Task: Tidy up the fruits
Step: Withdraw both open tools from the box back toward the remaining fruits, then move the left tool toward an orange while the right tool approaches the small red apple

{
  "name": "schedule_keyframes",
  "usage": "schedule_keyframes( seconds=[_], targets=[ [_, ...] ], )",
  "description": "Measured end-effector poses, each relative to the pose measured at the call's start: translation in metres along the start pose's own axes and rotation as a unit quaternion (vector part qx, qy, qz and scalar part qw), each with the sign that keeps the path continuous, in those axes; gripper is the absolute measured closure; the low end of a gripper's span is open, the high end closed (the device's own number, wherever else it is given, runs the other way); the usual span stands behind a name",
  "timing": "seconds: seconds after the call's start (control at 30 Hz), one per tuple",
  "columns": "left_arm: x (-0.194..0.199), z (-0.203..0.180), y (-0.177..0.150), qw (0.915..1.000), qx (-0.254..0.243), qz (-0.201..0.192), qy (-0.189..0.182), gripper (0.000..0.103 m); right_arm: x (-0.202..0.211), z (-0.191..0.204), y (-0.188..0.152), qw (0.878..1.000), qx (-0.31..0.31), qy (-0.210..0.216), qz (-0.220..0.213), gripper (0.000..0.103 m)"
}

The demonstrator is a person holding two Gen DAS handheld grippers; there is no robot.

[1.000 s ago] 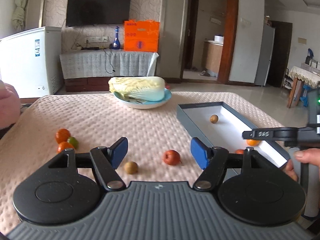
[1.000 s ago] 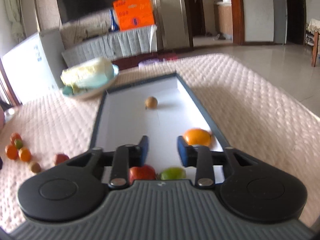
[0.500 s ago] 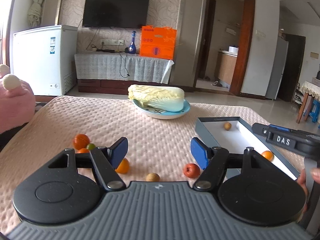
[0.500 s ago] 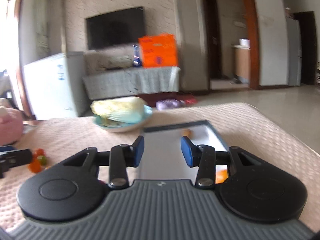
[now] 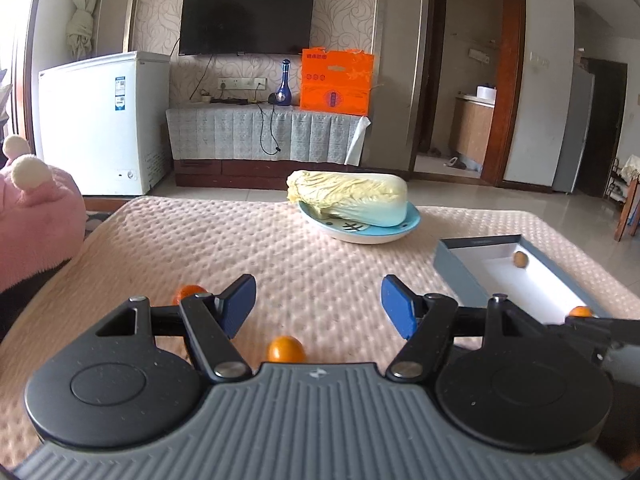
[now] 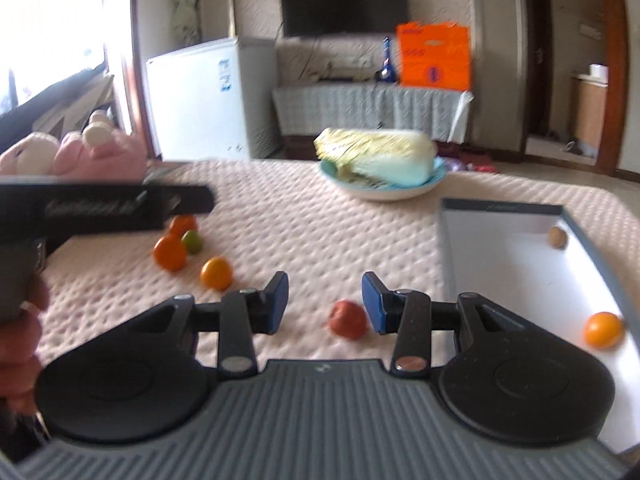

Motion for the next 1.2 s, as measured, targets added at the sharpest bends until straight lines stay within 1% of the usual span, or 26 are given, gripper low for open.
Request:
schedule_keyframes(
  seconds=[0.17, 0.33, 0.53, 0.7, 0.87, 1.03, 1.2],
  targets=[
    [-0.022, 0.012, -0.002, 0.9998, 0.0, 0.014, 0.014, 0.029, -0.012, 0.013, -0.006, 1.0, 0.008, 0.015, 0.019, 0.06],
    [-0.03, 0.023, -0.002, 0.9998, 0.007, 0.017, 0.013, 0.029, -0.026, 0.021, -0.01, 0.999, 0.021, 0.027, 0.034, 0.06],
    [-0.027, 0.03, -0.002, 0.9999, 0.0, 0.011, 0.008, 0.029, -0.043, 0.024, -0.008, 0.998, 0.024, 0.03, 0.04, 0.06],
    [-0.027, 0.041, -0.007, 0.9998, -0.003, 0.018, 0.012, 0.029, -0.05, 0.024, -0.007, 0.998, 0.021, 0.032, 0.045, 0.06],
    [-0.027, 0.052, -0.009, 0.9996, 0.006, 0.024, 0.016, 0.029, -0.055, 0.03, -0.01, 0.997, 0.029, 0.039, 0.052, 0.06],
    [-0.026, 0.053, -0.008, 0.9996, 0.007, 0.024, 0.015, 0.029, -0.059, 0.035, -0.012, 0.997, 0.033, 0.046, 0.057, 0.06],
    [-0.029, 0.053, -0.012, 0.9993, 0.002, 0.033, 0.015, 0.029, -0.066, 0.042, -0.015, 0.995, 0.043, 0.052, 0.067, 0.06]
  ],
)
Point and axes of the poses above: each gripper's, at about its wrist camera, not at the fingertips, and x roughly against the way its jaws point, z to its left, y to its top, the point moved 5 cm from there along -x, roughly the way its jaws point, and after that the axes turned 5 degrees about y, right-handed, at the moved point
